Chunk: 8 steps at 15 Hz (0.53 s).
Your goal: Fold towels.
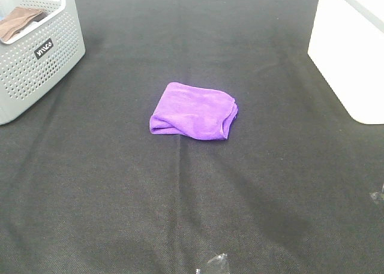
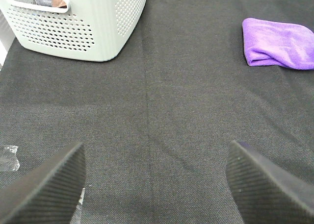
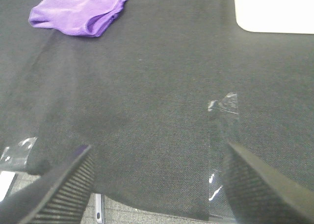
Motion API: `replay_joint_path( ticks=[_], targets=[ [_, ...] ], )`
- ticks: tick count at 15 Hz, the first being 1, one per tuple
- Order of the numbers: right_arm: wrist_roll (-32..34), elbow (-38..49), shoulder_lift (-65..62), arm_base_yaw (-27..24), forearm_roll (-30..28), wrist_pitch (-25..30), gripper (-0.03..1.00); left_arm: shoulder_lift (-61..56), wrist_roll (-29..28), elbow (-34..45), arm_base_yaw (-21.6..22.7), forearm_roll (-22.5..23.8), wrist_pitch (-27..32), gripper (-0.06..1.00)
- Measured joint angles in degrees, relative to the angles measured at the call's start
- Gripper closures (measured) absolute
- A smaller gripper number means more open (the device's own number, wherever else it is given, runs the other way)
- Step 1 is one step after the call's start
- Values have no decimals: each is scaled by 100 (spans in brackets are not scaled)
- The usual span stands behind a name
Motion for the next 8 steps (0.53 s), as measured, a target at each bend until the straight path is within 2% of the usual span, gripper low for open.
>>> replay_joint_path(
  ticks=[8],
  targets=[
    [0, 0, 0, -6, 29, -34, 27, 0, 0, 0, 0, 0, 0, 21]
  ],
)
